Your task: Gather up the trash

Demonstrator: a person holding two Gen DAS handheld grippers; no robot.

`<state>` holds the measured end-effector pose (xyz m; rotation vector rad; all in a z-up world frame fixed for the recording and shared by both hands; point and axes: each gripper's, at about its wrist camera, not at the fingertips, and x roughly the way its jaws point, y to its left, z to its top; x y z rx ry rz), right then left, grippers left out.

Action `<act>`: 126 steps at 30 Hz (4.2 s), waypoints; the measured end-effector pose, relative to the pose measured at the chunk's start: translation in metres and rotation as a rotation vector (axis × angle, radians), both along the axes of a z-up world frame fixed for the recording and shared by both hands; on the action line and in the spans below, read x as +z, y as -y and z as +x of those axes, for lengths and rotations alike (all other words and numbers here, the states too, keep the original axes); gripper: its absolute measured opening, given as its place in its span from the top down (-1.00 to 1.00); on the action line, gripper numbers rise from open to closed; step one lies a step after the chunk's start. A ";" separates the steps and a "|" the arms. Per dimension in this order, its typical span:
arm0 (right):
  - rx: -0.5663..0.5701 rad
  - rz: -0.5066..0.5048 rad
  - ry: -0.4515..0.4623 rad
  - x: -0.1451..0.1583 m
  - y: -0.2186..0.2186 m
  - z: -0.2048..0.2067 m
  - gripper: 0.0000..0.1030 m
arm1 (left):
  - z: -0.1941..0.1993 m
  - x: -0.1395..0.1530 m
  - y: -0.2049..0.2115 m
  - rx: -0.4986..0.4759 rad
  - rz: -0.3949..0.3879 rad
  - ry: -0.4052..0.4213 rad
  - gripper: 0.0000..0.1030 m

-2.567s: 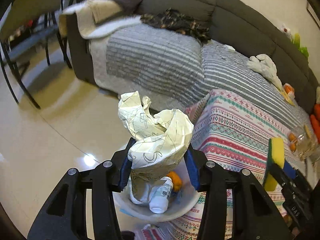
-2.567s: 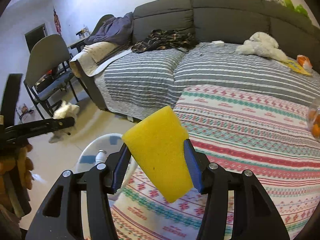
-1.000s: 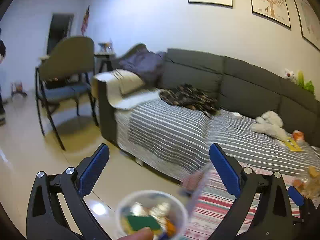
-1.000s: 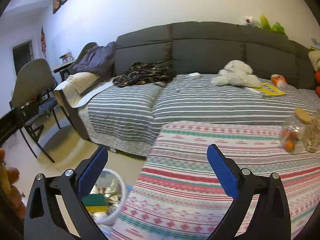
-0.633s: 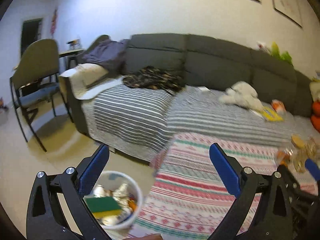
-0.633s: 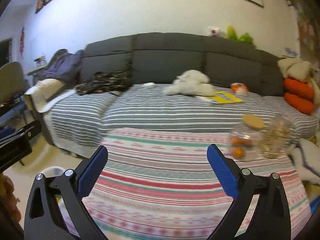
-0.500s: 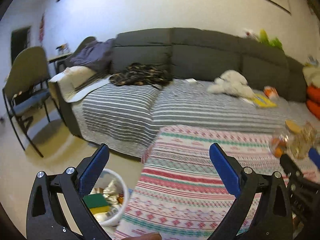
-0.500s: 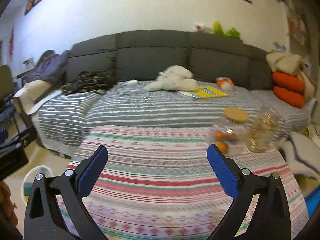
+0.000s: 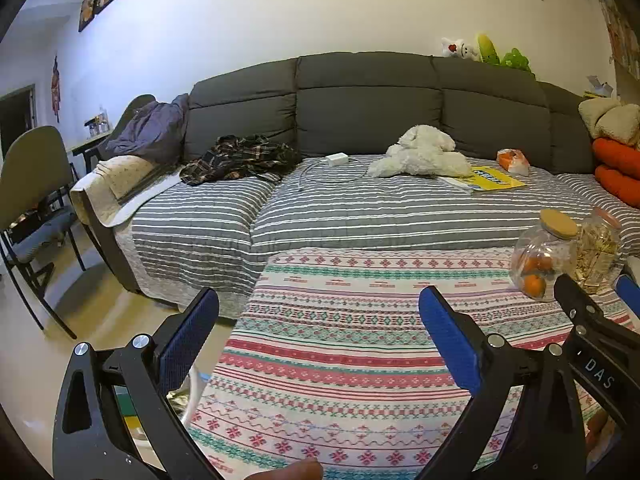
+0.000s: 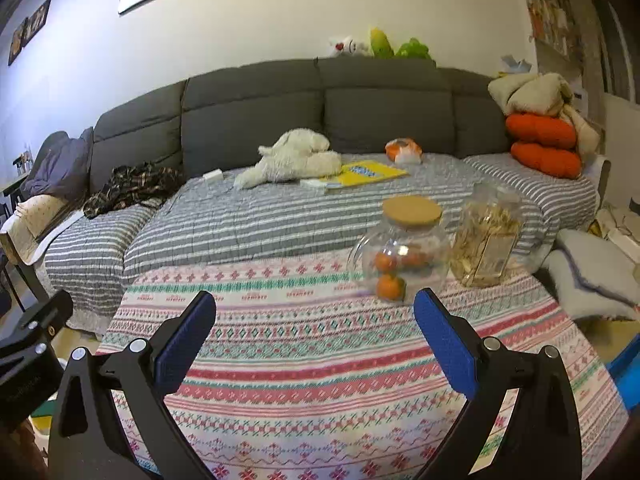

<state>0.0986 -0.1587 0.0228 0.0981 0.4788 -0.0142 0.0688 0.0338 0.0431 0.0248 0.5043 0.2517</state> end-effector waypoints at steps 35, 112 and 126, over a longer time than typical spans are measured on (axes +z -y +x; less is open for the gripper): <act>-0.022 -0.051 0.108 0.010 -0.002 -0.019 -0.87 | -0.003 0.006 0.007 -0.012 -0.044 -0.006 -0.86; -0.011 -0.015 0.085 0.006 0.000 -0.021 -0.87 | -0.009 0.008 0.008 -0.059 -0.043 0.025 -0.86; -0.007 -0.017 0.097 0.007 -0.002 -0.024 -0.87 | -0.008 0.007 0.013 -0.058 -0.012 0.026 -0.86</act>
